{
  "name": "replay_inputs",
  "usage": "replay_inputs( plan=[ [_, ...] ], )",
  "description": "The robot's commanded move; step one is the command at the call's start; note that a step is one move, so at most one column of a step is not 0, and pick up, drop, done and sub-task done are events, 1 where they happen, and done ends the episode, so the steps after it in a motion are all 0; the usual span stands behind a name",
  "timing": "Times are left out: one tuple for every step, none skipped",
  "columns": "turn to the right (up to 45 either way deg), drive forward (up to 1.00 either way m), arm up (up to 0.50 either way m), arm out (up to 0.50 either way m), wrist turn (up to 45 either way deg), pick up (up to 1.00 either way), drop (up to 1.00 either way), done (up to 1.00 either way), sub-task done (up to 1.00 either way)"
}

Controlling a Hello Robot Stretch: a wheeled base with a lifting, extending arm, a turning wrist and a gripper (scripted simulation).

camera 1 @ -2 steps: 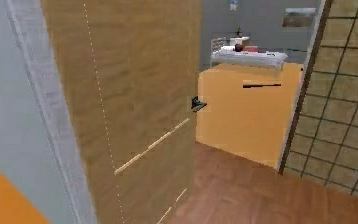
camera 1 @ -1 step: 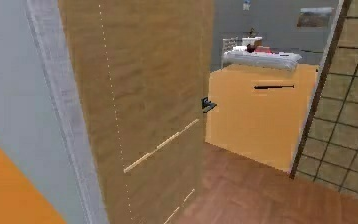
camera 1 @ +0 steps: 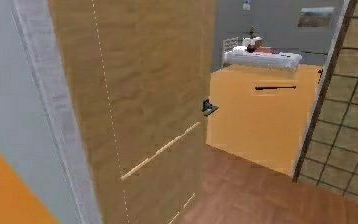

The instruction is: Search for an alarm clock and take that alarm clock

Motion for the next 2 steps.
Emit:
replay_inputs(
  plan=[
    [24.0,0.00,0.00,0.00,0.0,0.00,0.00,0.00,0.00],
    [0.0,1.00,0.00,0.00,0.0,0.00,0.00,0.00,0.00]
  ],
)
